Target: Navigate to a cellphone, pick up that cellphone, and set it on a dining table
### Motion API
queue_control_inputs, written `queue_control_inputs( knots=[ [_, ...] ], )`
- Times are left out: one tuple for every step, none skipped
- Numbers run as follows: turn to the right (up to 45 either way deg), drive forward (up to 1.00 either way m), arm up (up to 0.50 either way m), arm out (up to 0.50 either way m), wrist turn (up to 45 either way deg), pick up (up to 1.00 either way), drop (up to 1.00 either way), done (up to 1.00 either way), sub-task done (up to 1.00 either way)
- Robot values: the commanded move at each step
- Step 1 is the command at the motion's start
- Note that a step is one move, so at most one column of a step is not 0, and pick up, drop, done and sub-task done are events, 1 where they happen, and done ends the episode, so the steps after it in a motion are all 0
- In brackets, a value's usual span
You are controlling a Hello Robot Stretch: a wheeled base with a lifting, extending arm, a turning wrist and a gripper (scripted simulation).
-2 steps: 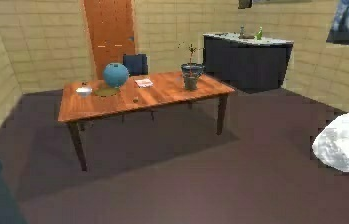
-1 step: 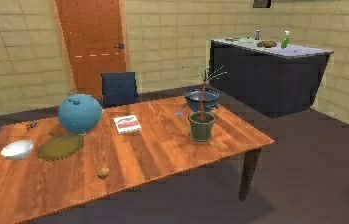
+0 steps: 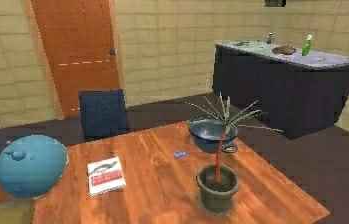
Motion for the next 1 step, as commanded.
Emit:
queue_control_inputs(
  knots=[
    [-27.0, 0.0, 0.0, 0.0, 0.0, 0.0, 0.0, 0.0, 0.0]
  ],
)
